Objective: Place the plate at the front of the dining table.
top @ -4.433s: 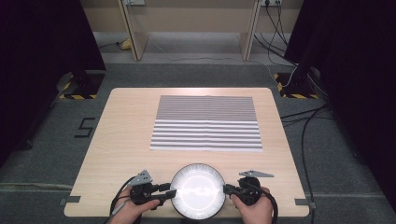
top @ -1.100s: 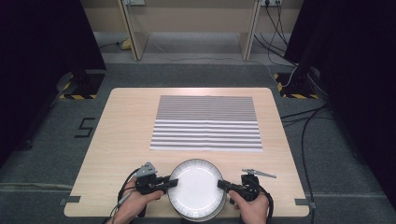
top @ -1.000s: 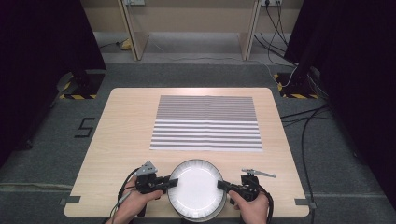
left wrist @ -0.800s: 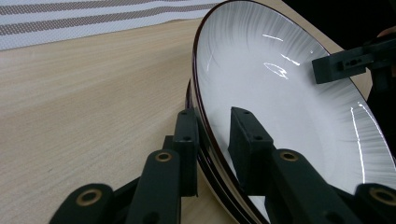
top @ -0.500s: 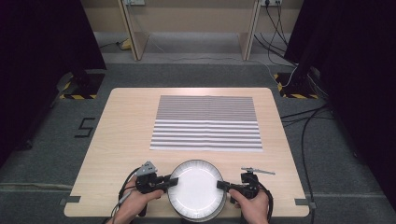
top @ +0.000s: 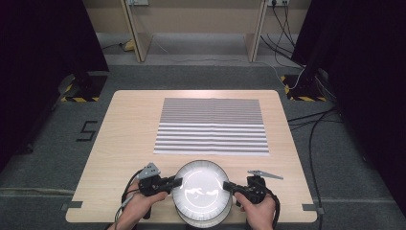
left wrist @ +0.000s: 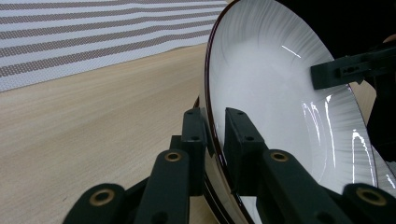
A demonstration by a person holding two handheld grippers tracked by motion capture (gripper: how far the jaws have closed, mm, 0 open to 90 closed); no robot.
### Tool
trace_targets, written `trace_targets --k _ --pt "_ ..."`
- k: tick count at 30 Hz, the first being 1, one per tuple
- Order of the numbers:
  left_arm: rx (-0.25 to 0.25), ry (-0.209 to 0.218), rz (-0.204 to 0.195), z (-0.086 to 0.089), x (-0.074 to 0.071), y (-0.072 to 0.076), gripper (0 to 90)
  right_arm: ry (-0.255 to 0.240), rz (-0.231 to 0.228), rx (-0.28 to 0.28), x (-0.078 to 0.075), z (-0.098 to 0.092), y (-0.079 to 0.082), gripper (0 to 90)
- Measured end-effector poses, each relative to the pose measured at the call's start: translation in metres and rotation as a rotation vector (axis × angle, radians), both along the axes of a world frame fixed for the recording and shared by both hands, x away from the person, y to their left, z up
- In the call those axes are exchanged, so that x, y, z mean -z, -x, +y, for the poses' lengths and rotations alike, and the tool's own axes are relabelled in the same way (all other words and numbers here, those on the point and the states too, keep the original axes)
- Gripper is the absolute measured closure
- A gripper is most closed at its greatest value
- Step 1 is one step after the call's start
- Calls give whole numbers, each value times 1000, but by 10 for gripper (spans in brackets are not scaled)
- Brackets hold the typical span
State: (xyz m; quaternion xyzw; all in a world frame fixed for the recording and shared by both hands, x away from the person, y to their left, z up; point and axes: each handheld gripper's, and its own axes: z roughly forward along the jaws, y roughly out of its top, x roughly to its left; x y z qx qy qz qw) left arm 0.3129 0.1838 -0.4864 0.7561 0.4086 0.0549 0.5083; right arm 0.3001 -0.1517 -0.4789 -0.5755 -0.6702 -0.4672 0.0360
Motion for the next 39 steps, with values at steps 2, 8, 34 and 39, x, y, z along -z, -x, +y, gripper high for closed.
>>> trace_targets --k 2,8,34,39 --pt "-3 6 2 -1 0 -1 792 6 -10 3 -2 0 0 850" --pt "-8 12 1 -1 -1 -2 800 22 -32 4 -4 0 -1 850" --pt "-21 31 -13 -3 -17 -18 831 54 -116 23 -17 0 -8 848" --pt "-20 30 -22 -6 -19 -20 833 62 -125 31 -20 -1 -9 849"
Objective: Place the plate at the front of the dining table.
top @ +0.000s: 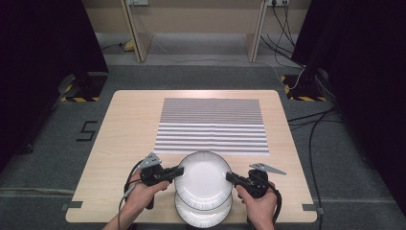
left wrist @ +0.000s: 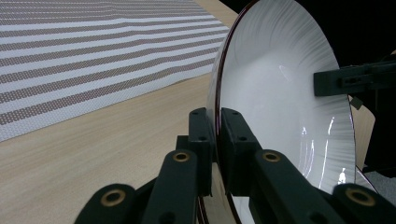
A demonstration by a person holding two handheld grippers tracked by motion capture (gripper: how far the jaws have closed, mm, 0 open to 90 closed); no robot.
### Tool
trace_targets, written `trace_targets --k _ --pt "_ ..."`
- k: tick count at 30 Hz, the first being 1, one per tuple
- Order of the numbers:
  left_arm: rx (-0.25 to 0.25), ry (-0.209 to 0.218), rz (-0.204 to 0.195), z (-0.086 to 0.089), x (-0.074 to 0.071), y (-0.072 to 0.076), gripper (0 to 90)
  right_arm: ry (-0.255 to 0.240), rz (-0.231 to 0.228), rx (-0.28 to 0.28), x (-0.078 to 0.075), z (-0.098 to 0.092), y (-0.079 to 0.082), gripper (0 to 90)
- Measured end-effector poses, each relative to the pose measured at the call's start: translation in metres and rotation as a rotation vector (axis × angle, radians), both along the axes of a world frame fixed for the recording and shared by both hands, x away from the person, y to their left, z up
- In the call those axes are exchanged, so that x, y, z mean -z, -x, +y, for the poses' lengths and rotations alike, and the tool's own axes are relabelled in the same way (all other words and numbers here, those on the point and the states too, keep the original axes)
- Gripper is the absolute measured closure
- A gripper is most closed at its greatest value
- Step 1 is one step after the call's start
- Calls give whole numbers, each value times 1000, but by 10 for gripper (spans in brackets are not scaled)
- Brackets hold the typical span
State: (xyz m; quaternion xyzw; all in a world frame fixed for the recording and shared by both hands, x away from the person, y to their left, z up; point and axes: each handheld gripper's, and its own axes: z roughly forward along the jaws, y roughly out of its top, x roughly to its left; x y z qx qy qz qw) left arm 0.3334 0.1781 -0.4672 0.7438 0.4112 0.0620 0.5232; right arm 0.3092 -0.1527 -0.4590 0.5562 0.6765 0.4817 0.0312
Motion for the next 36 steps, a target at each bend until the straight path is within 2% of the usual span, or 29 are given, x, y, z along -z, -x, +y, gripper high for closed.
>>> trace_targets --k 36 --pt "-14 12 -26 -5 -6 -17 840 36 -63 13 -12 -2 -15 844"
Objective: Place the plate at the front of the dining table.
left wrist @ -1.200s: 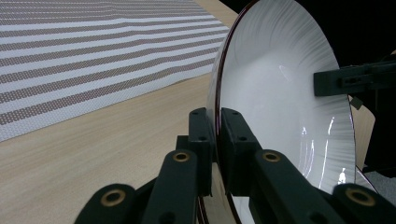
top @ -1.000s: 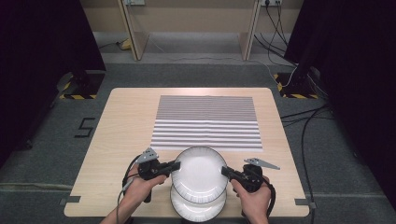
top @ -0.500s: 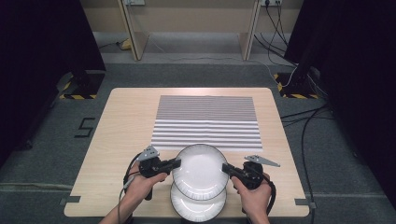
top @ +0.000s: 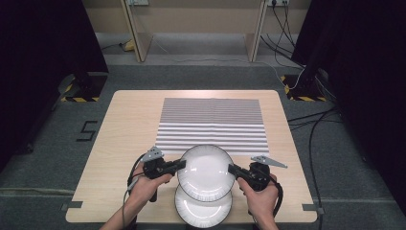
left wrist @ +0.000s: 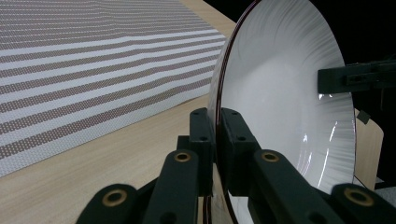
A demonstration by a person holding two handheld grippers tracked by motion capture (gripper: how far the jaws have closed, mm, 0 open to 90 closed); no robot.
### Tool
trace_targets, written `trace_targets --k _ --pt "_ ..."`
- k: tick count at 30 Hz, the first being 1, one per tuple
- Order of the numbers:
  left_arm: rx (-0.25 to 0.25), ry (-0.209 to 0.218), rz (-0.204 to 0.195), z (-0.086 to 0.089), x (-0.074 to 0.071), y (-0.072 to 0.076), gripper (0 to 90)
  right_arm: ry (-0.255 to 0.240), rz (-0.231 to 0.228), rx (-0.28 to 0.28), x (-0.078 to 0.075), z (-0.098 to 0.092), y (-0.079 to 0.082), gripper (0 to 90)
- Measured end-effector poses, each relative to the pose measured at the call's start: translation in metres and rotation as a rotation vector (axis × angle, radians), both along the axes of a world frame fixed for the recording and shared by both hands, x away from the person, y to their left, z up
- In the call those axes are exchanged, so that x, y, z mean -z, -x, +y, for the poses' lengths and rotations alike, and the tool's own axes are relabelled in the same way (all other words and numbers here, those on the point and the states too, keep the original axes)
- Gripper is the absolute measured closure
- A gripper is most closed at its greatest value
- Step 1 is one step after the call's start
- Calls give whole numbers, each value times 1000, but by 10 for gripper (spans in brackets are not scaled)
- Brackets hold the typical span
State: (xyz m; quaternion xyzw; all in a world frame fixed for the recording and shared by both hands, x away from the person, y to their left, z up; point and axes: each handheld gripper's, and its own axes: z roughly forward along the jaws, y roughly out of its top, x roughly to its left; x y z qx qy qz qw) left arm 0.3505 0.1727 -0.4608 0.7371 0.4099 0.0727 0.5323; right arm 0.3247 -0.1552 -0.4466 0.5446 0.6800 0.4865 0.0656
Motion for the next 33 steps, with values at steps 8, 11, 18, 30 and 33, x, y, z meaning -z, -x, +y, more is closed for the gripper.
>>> trace_targets --k 8,11,18,30,33 --pt "-1 -2 -5 -1 -1 -4 841 3 -8 5 -2 0 -4 843" --pt "-3 -2 -6 -1 -1 -5 841 4 -10 6 -2 0 -4 843" --pt "-6 1 -14 -1 -3 -8 841 7 -17 8 -4 0 -7 842" --pt "-11 6 -27 -4 -9 -13 842 6 -41 18 -10 -2 -11 841" --pt "-12 5 -29 -4 -9 -14 842 9 -48 20 -10 -2 -12 842"
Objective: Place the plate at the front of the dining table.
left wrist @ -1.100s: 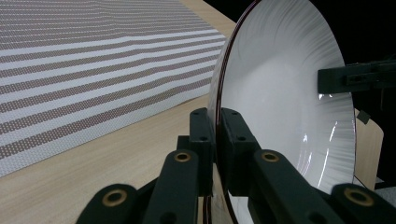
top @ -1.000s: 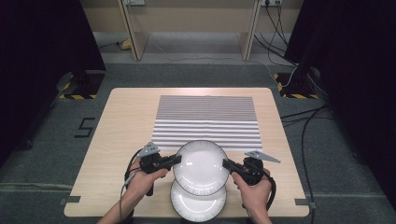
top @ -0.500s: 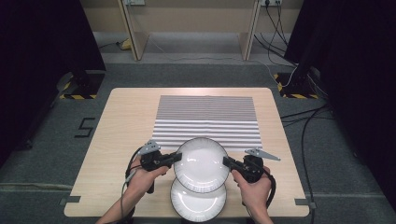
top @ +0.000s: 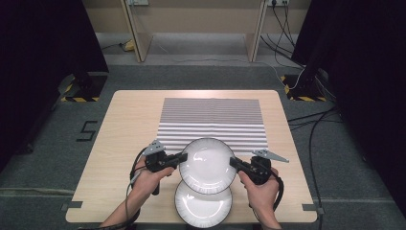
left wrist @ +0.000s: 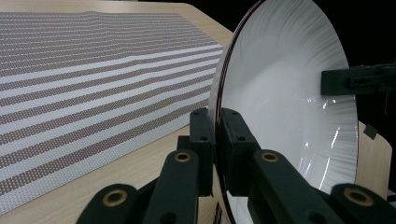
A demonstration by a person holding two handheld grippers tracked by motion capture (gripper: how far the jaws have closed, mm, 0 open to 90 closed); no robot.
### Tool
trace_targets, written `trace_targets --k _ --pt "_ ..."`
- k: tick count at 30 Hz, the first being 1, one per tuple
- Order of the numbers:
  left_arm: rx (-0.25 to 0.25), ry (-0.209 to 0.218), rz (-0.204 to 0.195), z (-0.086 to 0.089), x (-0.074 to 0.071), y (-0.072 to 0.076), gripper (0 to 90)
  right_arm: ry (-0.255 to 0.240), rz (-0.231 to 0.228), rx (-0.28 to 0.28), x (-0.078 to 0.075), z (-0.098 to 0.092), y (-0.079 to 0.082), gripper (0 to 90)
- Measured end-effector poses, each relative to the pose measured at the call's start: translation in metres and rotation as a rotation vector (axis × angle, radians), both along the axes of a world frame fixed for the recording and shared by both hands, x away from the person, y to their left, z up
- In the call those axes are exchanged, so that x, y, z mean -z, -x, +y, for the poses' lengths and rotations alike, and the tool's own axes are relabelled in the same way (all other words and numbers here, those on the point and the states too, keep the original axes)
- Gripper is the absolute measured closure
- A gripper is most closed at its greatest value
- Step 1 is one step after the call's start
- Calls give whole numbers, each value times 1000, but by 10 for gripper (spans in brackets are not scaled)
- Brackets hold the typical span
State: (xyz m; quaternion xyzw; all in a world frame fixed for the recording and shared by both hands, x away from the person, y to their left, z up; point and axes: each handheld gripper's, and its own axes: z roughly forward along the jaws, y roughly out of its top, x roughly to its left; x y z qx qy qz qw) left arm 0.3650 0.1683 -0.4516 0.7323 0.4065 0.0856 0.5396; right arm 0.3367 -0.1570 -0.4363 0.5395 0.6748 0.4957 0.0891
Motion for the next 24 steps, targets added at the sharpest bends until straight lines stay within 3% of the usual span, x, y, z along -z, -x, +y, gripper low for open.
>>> trace_targets --k 24 --pt "-9 6 -14 -3 -7 -15 843 13 -29 5 -7 -2 -12 844"
